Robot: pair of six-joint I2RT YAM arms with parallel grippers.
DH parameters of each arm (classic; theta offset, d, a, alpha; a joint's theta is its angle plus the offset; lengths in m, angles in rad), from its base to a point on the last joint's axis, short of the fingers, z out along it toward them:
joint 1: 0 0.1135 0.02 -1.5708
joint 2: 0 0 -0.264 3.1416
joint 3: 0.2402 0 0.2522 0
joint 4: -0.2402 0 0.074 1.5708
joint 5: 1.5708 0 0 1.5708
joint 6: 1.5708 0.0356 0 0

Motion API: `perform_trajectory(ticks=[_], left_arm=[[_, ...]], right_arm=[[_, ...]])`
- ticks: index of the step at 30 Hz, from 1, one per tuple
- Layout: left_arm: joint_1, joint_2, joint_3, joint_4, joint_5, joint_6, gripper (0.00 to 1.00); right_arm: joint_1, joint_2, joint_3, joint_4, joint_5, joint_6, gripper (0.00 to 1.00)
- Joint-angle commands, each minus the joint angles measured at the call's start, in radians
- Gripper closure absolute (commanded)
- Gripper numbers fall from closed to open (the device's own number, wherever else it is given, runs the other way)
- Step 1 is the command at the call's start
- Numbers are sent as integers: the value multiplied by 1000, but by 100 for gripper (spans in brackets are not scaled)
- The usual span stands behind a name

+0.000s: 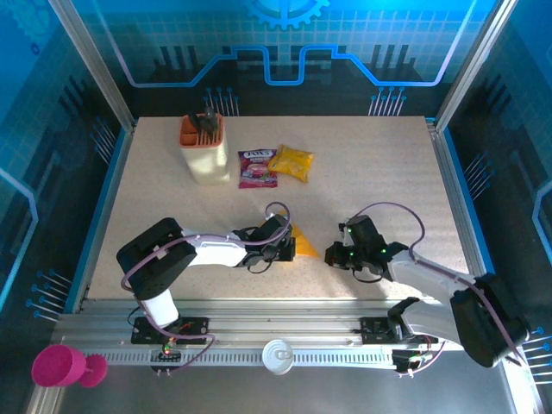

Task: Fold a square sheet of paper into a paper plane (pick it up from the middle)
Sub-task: Third fold the triangle at the center of the table.

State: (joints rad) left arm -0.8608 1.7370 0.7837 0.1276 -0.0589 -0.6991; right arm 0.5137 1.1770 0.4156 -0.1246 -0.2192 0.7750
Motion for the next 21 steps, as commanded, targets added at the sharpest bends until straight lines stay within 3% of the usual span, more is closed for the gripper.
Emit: perform_trajectory(ticks=[1, 10, 18, 21], left_arm=[[15, 14, -11, -143, 13, 90, 100], [27, 3, -20, -145, 45, 130, 100], [71, -70, -8, -150, 91, 94, 100], [102, -155, -16, -145, 134, 13, 80]], right_arm=[[37, 77, 63, 71, -49, -28, 99], [75, 297, 157, 161, -68, -36, 100], [52, 385, 83, 249, -54, -21, 100], [48, 395, 48, 291, -56, 1, 100]])
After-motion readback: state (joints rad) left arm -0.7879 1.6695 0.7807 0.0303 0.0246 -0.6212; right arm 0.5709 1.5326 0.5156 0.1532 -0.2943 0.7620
